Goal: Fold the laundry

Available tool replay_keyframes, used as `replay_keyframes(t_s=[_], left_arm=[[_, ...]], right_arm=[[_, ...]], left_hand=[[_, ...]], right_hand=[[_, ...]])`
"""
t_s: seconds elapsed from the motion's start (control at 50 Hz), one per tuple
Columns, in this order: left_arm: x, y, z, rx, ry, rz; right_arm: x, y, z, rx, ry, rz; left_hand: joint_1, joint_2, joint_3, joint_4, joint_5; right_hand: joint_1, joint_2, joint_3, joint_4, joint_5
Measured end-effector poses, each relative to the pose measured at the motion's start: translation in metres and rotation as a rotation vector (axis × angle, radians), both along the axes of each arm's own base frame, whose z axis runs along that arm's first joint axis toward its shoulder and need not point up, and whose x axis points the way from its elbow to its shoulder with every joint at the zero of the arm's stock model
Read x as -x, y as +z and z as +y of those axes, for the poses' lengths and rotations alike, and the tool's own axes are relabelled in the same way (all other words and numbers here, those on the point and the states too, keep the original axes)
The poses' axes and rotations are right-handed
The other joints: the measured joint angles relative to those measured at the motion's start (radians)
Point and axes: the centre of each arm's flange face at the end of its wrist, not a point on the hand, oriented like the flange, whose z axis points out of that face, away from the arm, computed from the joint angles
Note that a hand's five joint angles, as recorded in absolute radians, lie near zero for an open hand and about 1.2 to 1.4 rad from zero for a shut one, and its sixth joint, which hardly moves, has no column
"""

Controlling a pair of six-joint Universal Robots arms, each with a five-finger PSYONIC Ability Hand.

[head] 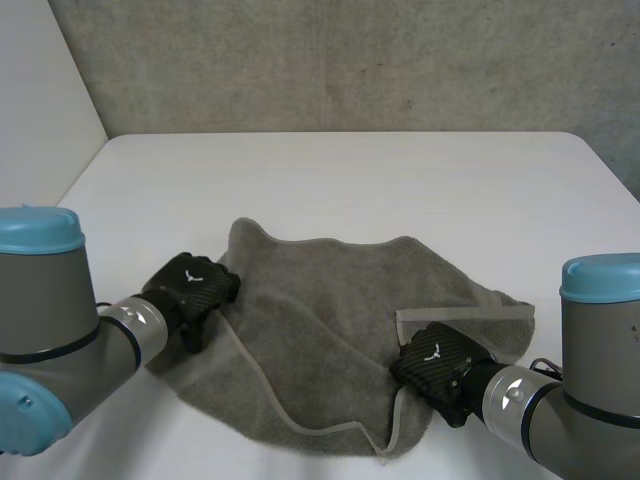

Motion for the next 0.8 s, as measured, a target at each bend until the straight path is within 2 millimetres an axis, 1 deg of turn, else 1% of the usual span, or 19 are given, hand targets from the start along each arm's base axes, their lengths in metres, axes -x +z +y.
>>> replay_keyframes(t_s=[0.04,0.14,0.3,0.36,0.5,0.6,0.64,0.68,0.8], left_arm=[[-0.002,0.004,0.002,0.012,0.003,0.007],[-0.004,0.007,0.010,0.014,-0.005,0.014],[-0.004,0.001,0.025,-0.026,-0.057,0.031],[-0.004,-0.001,0.027,-0.031,-0.069,0.036],[-0.002,-0.010,0.019,-0.008,-0.071,0.047],[-0.001,-0.019,0.011,0.000,-0.067,0.046],[0.000,-0.023,0.009,-0.003,-0.066,0.043],[0.000,-0.025,0.008,-0.006,-0.066,0.041],[0.001,-0.028,0.005,-0.011,-0.064,0.038]], right_arm=[[0.000,0.000,0.000,0.000,0.000,0.001],[0.000,0.000,0.000,0.000,-0.001,0.002],[0.000,-0.001,0.000,-0.002,-0.001,0.004],[0.001,-0.002,0.000,-0.004,0.000,0.005],[0.001,-0.003,0.001,-0.010,0.000,0.009],[0.001,-0.004,0.001,-0.011,0.000,0.010],[0.001,-0.004,0.001,-0.011,-0.001,0.011],[0.001,-0.004,0.001,-0.011,-0.001,0.011],[0.001,-0.003,0.001,-0.009,-0.002,0.011]], left_hand=[[-0.019,-0.019,-0.020,-0.019,-0.019],[-0.026,-0.026,-0.027,-0.027,-0.027],[-0.026,-0.026,-0.027,-0.027,-0.027],[-0.026,-0.026,-0.027,-0.027,-0.027],[-0.021,-0.021,-0.021,-0.022,-0.018],[0.087,0.090,0.088,0.089,0.091],[0.185,0.186,0.184,0.180,0.183],[0.224,0.230,0.229,0.230,0.226],[0.279,0.285,0.284,0.284,0.283]], right_hand=[[0.000,0.000,0.000,0.000,0.000],[0.000,0.000,0.000,0.000,0.000],[0.000,0.000,0.000,0.000,0.000],[0.000,0.000,0.000,0.000,0.000],[0.000,0.000,0.000,0.000,0.000],[0.000,0.000,0.000,0.000,0.000],[0.000,0.000,0.000,0.000,0.000],[0.000,0.000,0.000,0.000,0.000],[0.000,0.000,0.000,0.000,0.000]])
